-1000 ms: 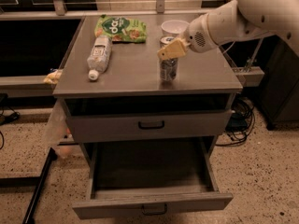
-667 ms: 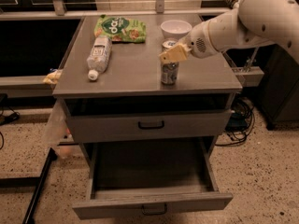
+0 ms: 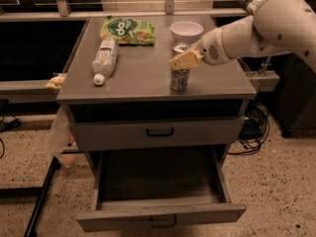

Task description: Pick redbull can from middle drawer and place on counter

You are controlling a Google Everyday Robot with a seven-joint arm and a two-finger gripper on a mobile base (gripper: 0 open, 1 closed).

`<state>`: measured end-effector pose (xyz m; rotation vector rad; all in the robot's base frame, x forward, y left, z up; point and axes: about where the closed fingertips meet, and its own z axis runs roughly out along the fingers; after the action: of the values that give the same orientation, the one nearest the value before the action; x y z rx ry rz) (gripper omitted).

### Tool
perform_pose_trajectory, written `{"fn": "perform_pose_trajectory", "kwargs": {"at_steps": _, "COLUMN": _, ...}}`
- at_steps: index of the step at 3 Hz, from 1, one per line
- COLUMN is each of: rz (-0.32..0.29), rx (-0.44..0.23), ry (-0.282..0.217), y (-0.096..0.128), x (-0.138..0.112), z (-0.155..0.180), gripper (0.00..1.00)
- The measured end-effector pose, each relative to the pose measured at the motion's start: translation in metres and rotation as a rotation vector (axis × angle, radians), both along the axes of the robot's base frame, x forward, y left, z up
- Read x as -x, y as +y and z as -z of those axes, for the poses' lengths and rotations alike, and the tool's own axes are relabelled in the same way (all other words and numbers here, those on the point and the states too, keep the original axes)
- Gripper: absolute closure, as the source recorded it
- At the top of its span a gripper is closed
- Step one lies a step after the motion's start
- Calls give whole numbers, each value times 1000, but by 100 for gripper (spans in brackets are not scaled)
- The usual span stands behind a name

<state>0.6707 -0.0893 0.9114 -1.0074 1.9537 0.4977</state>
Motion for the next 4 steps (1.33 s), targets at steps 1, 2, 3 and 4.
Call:
{"fn": "perform_pose_trajectory", "kwargs": {"at_steps": 1, "rz": 0, "rx": 0, "ry": 0, "y": 0, "x": 0, "z": 0, "gripper": 58}}
{"fn": "perform_pose_trajectory", "kwargs": {"at_steps": 2, "rz": 0, "rx": 0, "ry": 0, "y": 0, "x": 0, "z": 0, "gripper": 34}}
{"fn": "perform_pose_trajectory", "kwargs": {"at_steps": 3, "rz": 0, "rx": 0, "ry": 0, "y": 0, "x": 0, "z": 0, "gripper": 11}}
{"fn": "perform_pose_trajectory", "kwargs": {"at_steps": 4, "rz": 0, "rx": 0, "ry": 0, "y": 0, "x": 0, "z": 0, "gripper": 0}}
